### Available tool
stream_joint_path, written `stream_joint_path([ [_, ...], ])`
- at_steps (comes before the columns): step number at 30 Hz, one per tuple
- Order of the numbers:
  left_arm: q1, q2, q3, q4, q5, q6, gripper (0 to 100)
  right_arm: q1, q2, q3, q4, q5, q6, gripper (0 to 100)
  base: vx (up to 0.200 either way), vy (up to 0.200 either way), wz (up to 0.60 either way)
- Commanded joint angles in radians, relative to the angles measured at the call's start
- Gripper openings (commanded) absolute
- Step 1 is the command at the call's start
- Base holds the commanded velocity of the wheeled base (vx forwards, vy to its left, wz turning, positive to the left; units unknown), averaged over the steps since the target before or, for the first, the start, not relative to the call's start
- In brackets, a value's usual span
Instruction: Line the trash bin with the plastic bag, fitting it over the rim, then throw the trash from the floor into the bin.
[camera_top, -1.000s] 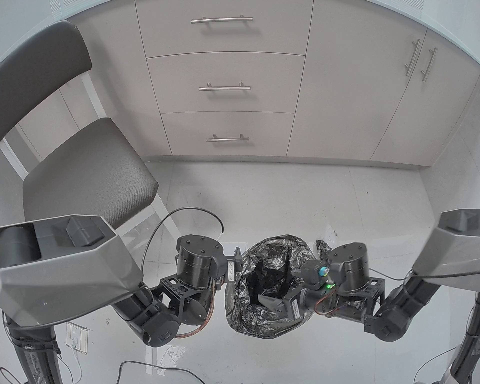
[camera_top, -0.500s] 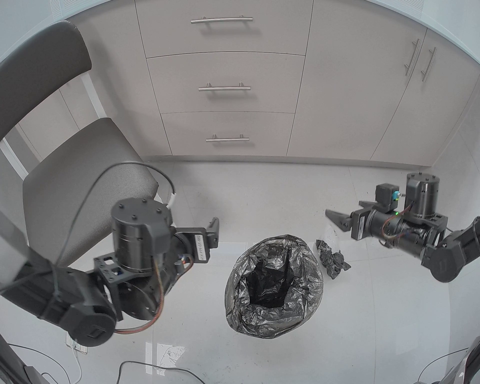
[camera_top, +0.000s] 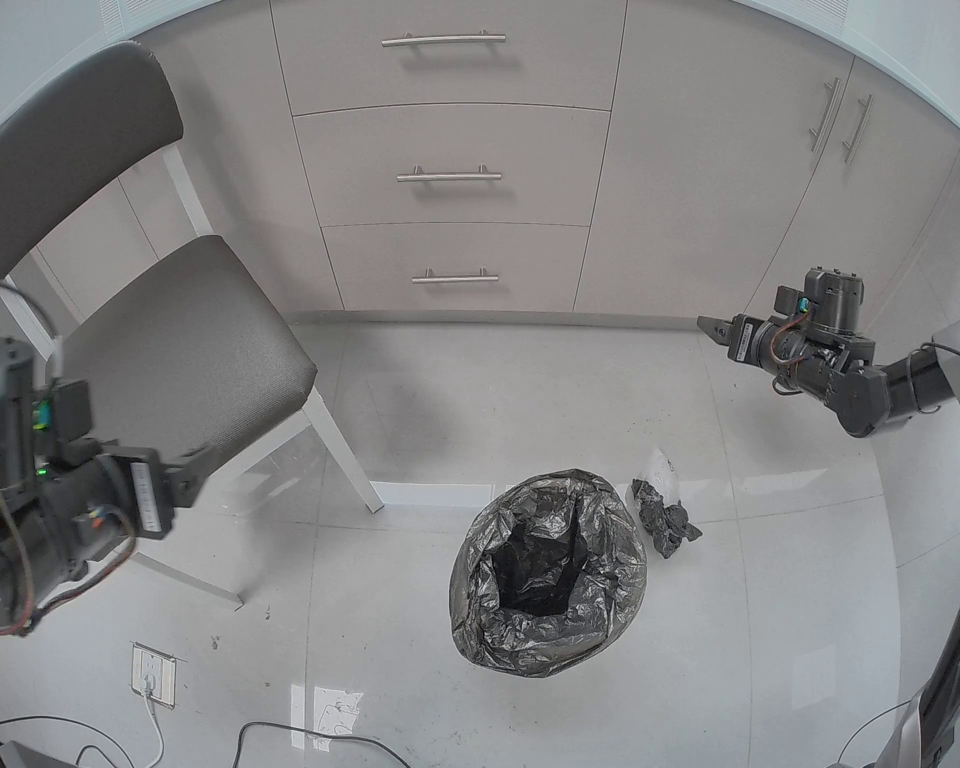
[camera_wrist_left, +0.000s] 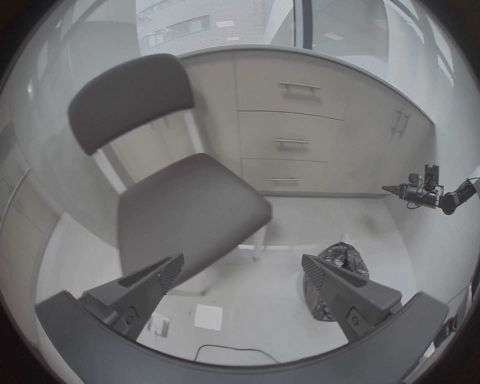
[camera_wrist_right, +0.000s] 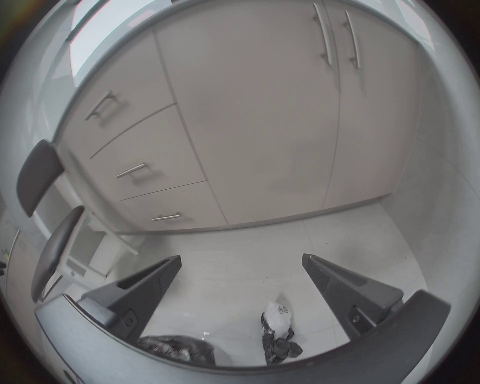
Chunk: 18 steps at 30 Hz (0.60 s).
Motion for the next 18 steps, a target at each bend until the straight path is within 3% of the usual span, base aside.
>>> stream_joint_path([
  [1, 0.171, -0.468, 0.055, 0.259, -0.001, 0.071, 100, -0.126, 0.336, -0.372, 0.175, 0.010, 0.097, 100, 0.000, 0.000, 0.00],
  [6, 0.177, -0.583, 0.125, 0.265, -0.001, 0.069, 100, -0.144, 0.400, -0.491, 0.241, 0.037, 0.105, 100, 0.000, 0.000, 0.00],
  [7, 0.212, -0.675, 0.185, 0.265, 0.004, 0.069, 100, -0.155, 0.440, -0.577, 0.287, 0.060, 0.114, 100, 0.000, 0.000, 0.00],
  [12, 0.309, -0.757, 0.217, 0.265, -0.003, 0.074, 100, -0.166, 0.517, -0.727, 0.364, 0.077, 0.145, 100, 0.000, 0.000, 0.00],
  [15, 0.336, -0.780, 0.231, 0.265, -0.003, 0.074, 100, -0.167, 0.543, -0.727, 0.379, 0.077, 0.148, 100, 0.000, 0.000, 0.00],
  [18, 0.419, -0.836, 0.271, 0.259, -0.004, 0.089, 100, -0.166, 0.595, -0.727, 0.384, 0.077, 0.169, 100, 0.000, 0.000, 0.00],
])
